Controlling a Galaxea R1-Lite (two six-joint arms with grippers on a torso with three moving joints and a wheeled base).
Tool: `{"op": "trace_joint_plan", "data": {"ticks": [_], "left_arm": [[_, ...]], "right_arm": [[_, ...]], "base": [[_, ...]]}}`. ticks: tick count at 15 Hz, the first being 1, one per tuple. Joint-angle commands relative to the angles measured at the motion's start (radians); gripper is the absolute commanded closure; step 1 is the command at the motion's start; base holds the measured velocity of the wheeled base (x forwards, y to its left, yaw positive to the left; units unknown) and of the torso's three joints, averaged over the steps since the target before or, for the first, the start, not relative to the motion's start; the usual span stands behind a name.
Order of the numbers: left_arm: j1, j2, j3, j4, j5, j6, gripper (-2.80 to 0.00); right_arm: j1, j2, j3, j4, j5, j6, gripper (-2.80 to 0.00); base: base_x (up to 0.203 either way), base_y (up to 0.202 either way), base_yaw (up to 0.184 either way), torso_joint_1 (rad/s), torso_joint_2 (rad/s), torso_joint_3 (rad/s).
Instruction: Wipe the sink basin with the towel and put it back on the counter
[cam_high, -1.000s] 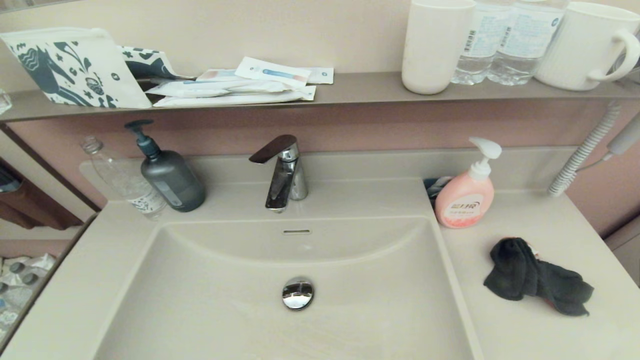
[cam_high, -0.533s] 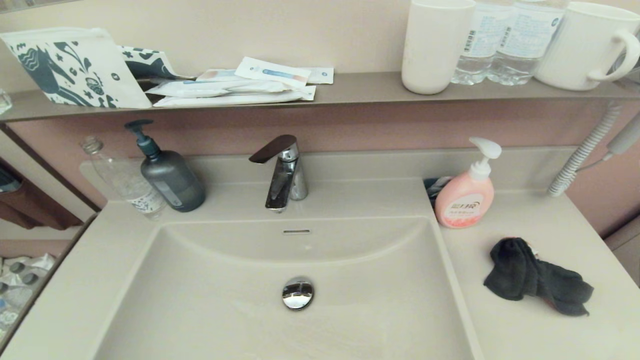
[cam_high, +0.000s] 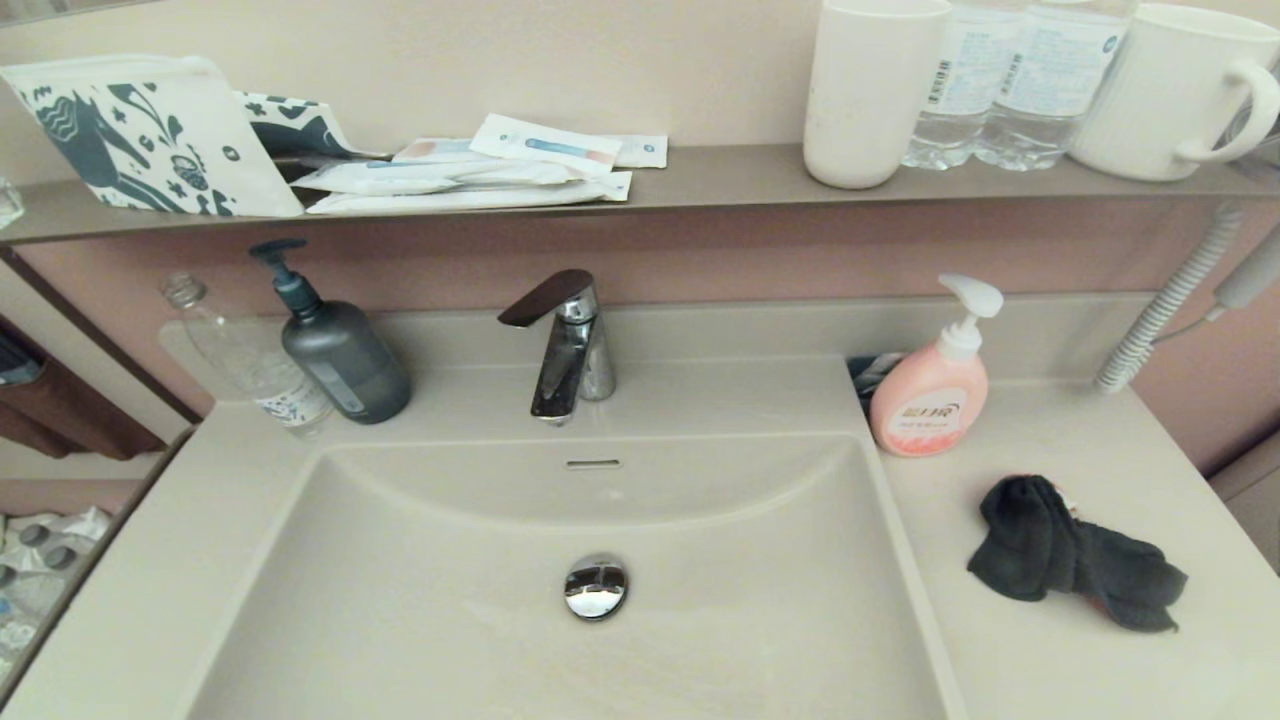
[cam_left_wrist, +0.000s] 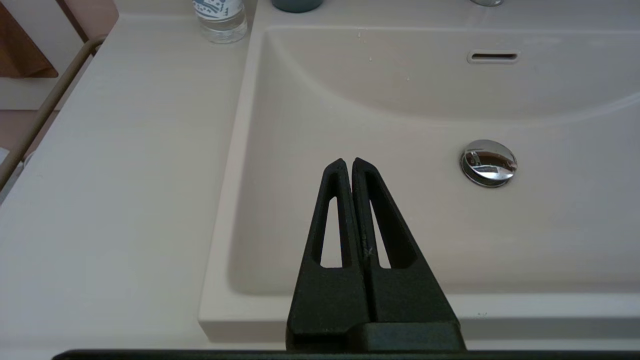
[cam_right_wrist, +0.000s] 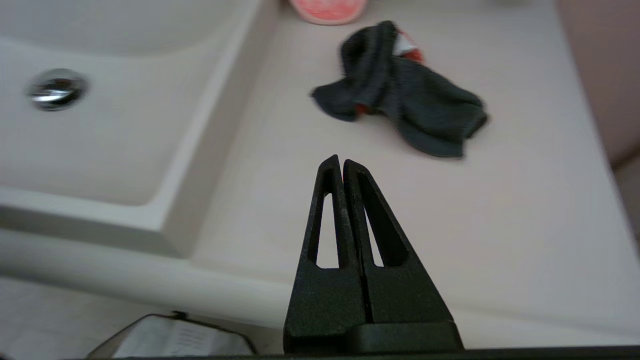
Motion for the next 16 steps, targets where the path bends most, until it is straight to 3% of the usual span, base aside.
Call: {"op": "trace_joint_plan", "data": {"ticks": [1, 5, 8, 16], "left_arm": [[0.001, 0.001, 0.001, 0.0, 0.0, 0.0, 0.0], [0.001, 0.001, 0.0, 0.0, 0.0, 0.0, 0.0], [0.001, 0.001, 0.0, 0.0, 0.0, -0.002, 0.0], [0.001, 0.001, 0.0, 0.0, 0.0, 0.0, 0.0]], "right_arm": [[0.0, 0.002, 0.002, 0.002, -0.025, -0.009, 0.0], [0.0, 0.002, 0.042, -0.007, -0.152, -0.032, 0.0], [0.0, 0.002, 0.086, -0.104, -0.168, 0.009, 0.0], [0.0, 0.002, 0.086, -0.106, -0.17, 0.016, 0.0]], "base": [[0.0, 0.0, 0.0, 0.0, 0.0, 0.0], [0.0, 0.0, 0.0, 0.0, 0.0, 0.0], [0.0, 0.0, 0.0, 0.0, 0.0, 0.0], [0.0, 0.0, 0.0, 0.0, 0.0, 0.0]]}}
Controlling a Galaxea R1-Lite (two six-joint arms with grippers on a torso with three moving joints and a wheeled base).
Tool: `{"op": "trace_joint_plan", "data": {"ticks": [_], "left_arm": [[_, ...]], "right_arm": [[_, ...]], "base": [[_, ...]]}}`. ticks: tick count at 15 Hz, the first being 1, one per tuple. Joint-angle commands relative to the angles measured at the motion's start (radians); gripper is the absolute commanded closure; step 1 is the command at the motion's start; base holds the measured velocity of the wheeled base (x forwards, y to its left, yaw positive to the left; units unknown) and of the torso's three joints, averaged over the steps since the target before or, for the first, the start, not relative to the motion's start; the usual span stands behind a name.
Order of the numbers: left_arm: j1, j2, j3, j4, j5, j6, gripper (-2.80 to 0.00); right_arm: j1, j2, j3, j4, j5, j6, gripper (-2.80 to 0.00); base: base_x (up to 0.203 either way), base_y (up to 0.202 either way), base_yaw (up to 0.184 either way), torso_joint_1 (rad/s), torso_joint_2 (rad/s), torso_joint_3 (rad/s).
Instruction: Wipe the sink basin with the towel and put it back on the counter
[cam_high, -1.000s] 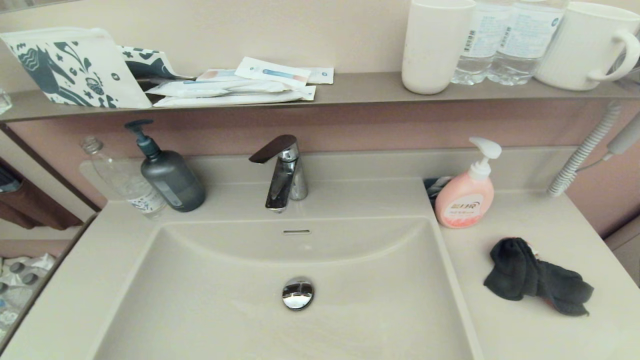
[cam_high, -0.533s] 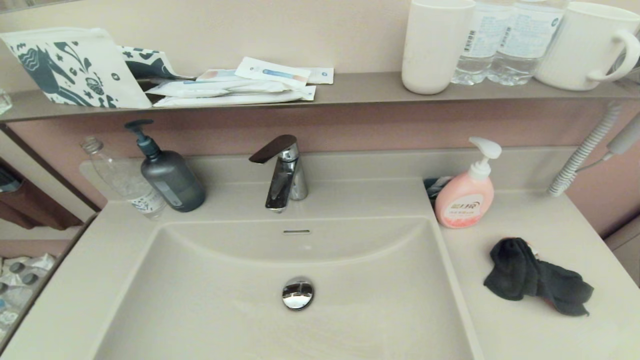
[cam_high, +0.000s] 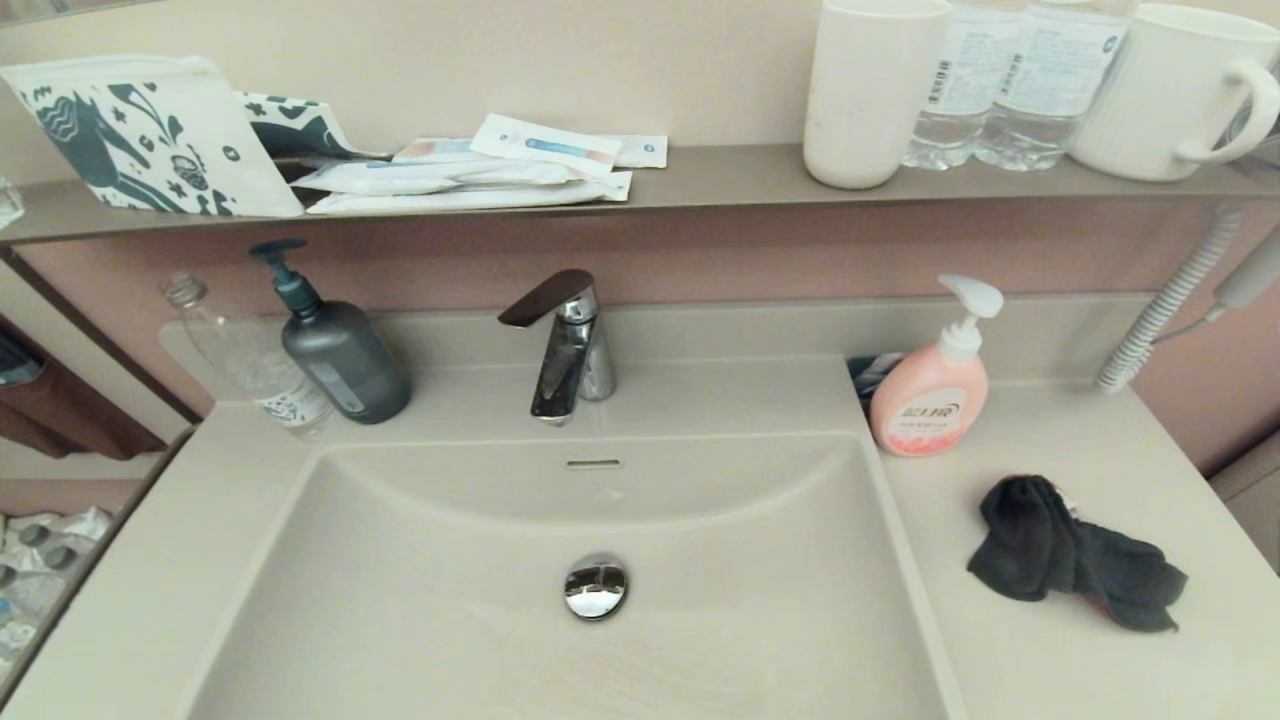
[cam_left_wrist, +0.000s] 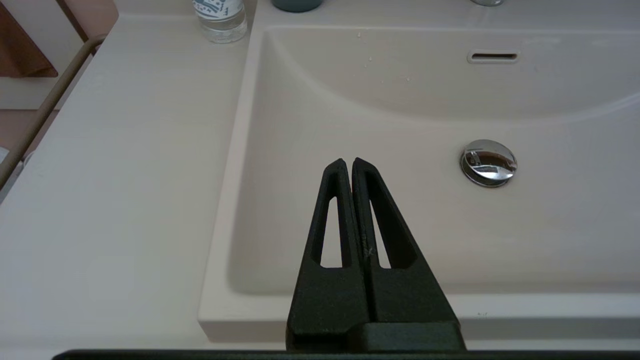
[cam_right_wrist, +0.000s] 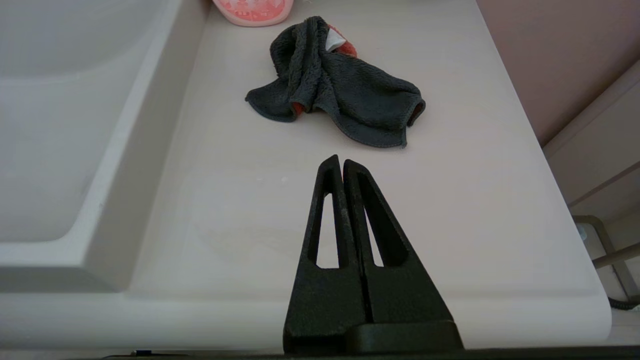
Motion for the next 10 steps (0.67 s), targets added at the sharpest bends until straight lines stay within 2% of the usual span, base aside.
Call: {"op": "trace_joint_plan", "data": {"ticks": [1, 10], "left_arm": [[0.0, 0.001, 0.0, -0.001, 0.001, -0.001, 0.0], [0.0, 0.001, 0.0, -0.001, 0.001, 0.0, 0.0]], "right_arm": [[0.0, 0.001, 0.0, 0.0, 0.0, -0.001, 0.0], [0.0, 0.001, 0.0, 0.0, 0.0, -0.001, 0.0]], "base": [[0.0, 0.0, 0.0, 0.0, 0.0, 0.0], [0.0, 0.0, 0.0, 0.0, 0.0, 0.0]]}}
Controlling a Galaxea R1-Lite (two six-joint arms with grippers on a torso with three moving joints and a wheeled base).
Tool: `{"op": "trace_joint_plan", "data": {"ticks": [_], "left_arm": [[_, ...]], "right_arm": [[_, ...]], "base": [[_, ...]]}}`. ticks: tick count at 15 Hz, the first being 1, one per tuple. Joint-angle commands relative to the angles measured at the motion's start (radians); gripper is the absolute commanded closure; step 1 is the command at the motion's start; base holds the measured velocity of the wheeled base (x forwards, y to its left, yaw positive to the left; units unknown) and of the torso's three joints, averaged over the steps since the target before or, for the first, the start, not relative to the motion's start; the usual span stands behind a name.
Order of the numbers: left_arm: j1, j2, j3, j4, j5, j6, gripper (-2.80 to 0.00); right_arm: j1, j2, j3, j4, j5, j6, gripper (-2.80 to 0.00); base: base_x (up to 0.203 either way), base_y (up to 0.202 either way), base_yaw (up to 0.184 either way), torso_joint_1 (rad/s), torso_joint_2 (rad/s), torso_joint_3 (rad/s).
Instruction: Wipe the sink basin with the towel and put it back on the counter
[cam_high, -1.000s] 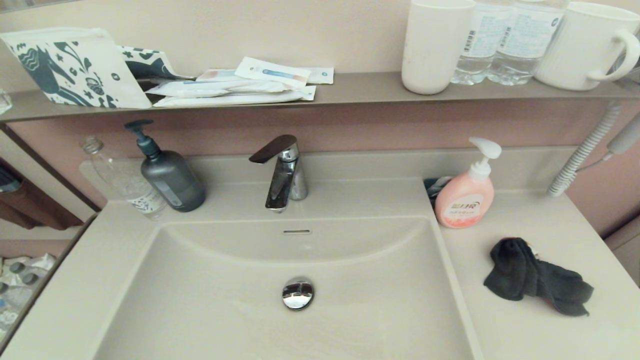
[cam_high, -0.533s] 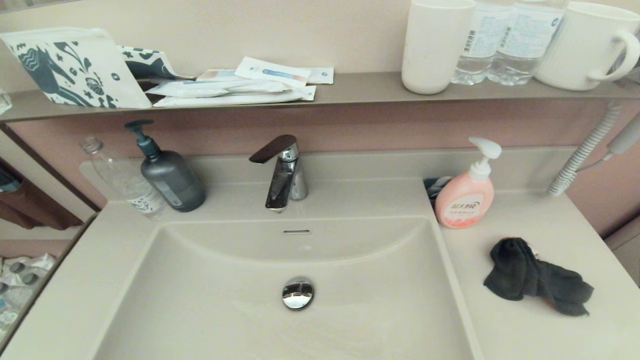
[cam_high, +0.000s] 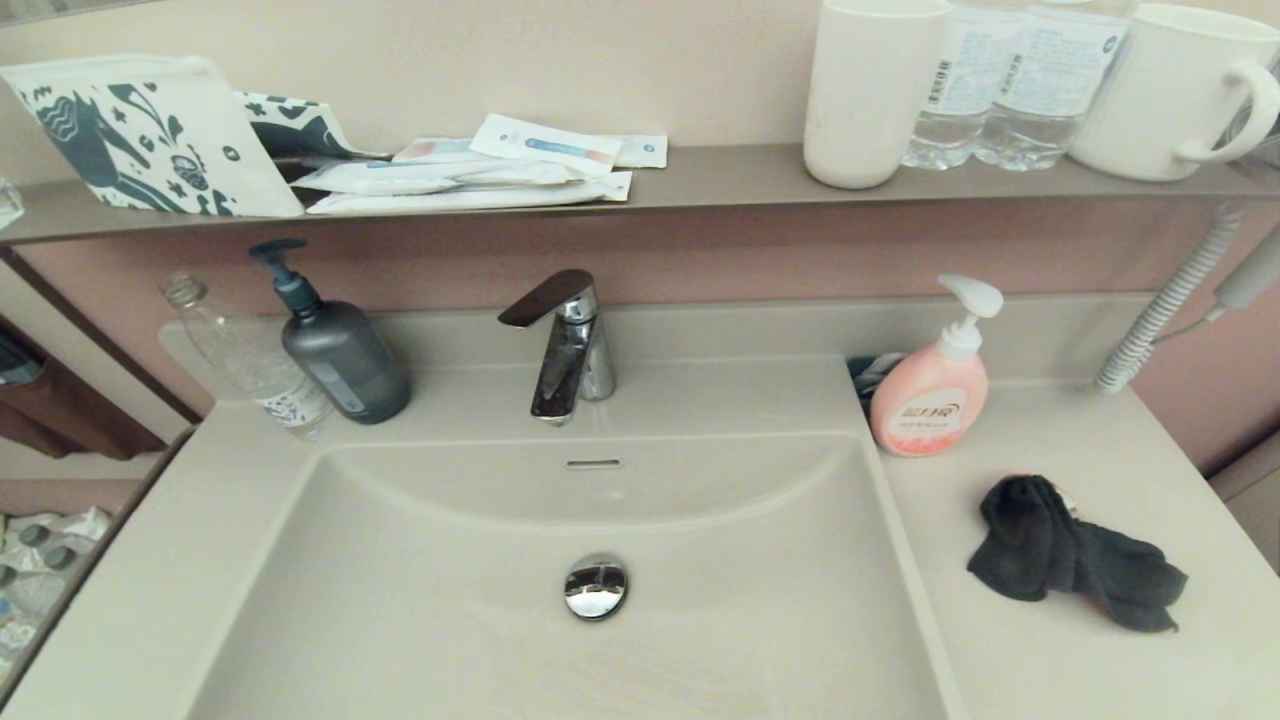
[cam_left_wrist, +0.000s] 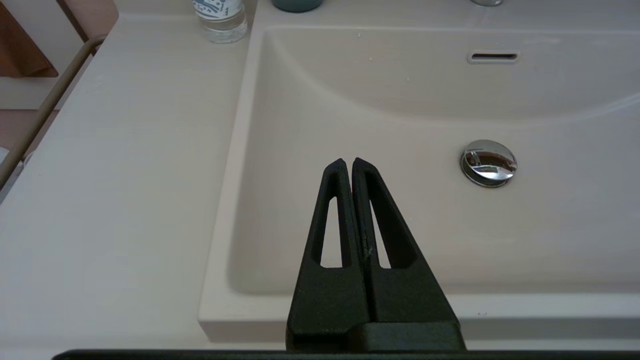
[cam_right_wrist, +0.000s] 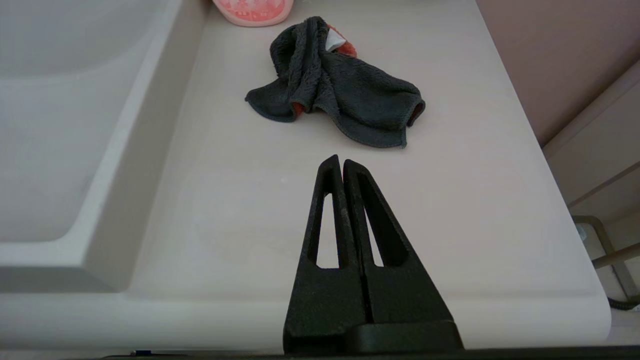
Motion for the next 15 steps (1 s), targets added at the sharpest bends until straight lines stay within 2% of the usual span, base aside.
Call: {"op": "trace_joint_plan", "data": {"ticks": [1, 15], "left_arm": [[0.0, 0.001, 0.0, 0.0, 0.0, -0.001, 0.0], [0.0, 0.001, 0.0, 0.0, 0.0, -0.001, 0.0]], "right_arm": [[0.0, 0.001, 0.001, -0.001, 0.0, -0.001, 0.0], [0.0, 0.001, 0.003, -0.006, -0.004, 0.015, 0.0]], "base": [[0.0, 0.0, 0.0, 0.0, 0.0, 0.0], [0.0, 0.0, 0.0, 0.0, 0.0, 0.0]]}}
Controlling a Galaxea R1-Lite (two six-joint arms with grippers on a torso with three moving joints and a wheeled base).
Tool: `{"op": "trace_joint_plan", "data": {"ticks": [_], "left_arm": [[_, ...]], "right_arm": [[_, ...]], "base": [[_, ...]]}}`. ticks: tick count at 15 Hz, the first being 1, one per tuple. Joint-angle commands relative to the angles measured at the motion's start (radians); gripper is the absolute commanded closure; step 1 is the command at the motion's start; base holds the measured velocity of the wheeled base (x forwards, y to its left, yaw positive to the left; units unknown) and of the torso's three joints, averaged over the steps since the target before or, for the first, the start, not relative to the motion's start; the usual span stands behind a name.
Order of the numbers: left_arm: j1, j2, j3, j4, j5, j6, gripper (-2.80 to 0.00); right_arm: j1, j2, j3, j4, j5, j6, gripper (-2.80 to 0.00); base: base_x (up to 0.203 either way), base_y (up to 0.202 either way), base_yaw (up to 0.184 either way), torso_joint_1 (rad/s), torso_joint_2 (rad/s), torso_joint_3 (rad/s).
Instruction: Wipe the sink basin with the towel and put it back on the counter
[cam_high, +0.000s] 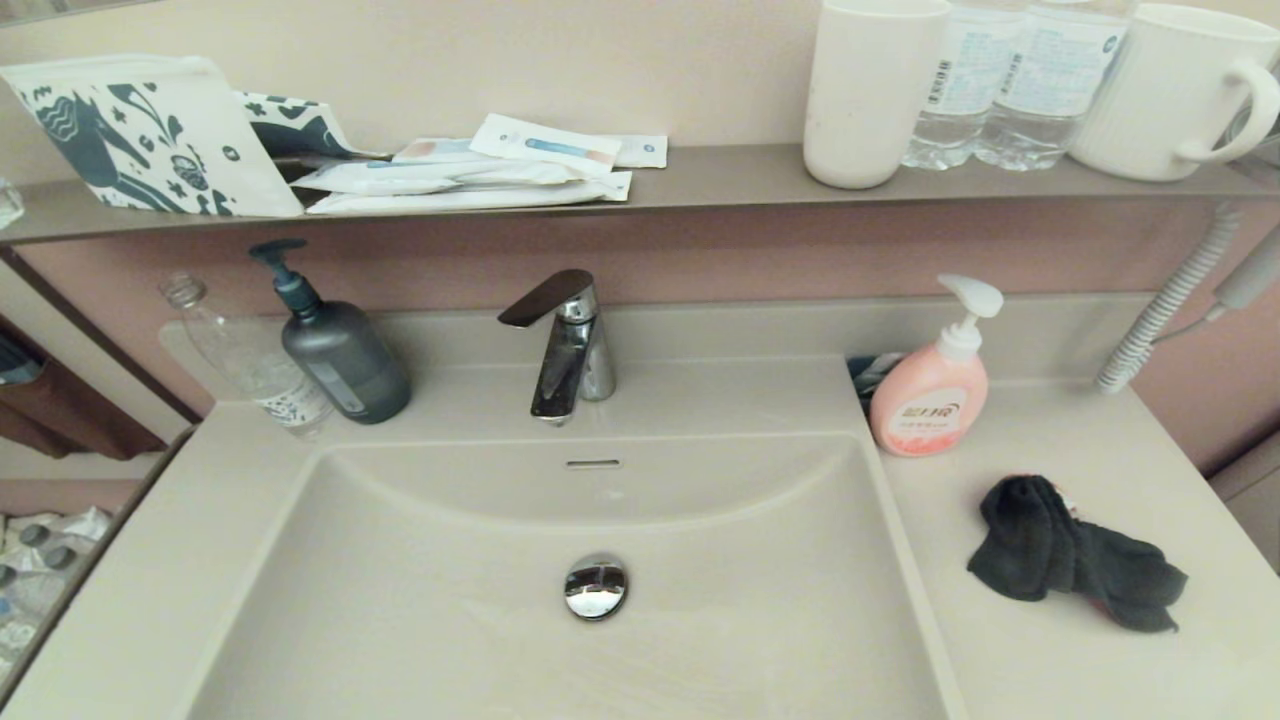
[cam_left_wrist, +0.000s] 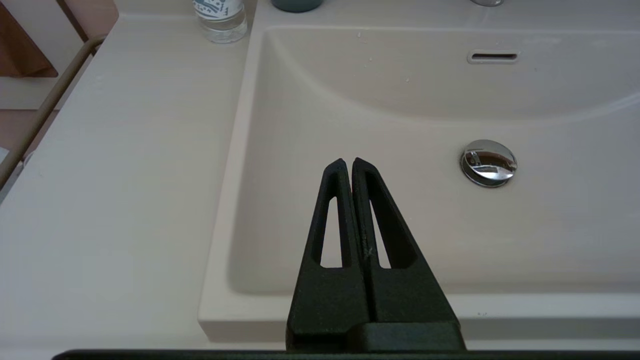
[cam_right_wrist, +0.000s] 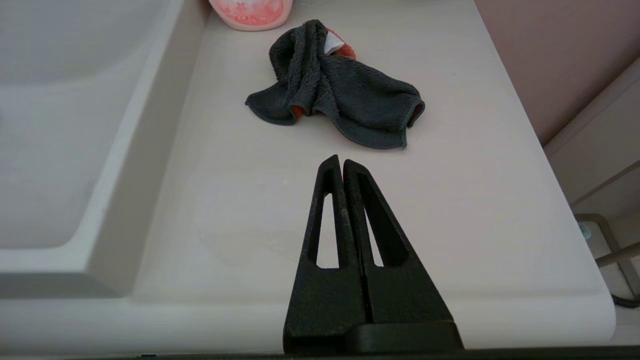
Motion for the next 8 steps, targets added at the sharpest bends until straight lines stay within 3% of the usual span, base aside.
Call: {"op": "trace_joint_plan", "data": {"ticks": [1, 8], "left_arm": [[0.0, 0.001, 0.0, 0.0, 0.001, -0.001, 0.0], [0.0, 0.001, 0.0, -0.001, 0.001, -0.001, 0.0]], "right_arm": [[0.0, 0.001, 0.0, 0.0, 0.001, 0.008, 0.0], [0.0, 0.001, 0.0, 0.0, -0.002, 0.016, 0.0]], "base": [[0.0, 0.0, 0.0, 0.0, 0.0, 0.0], [0.0, 0.0, 0.0, 0.0, 0.0, 0.0]]}}
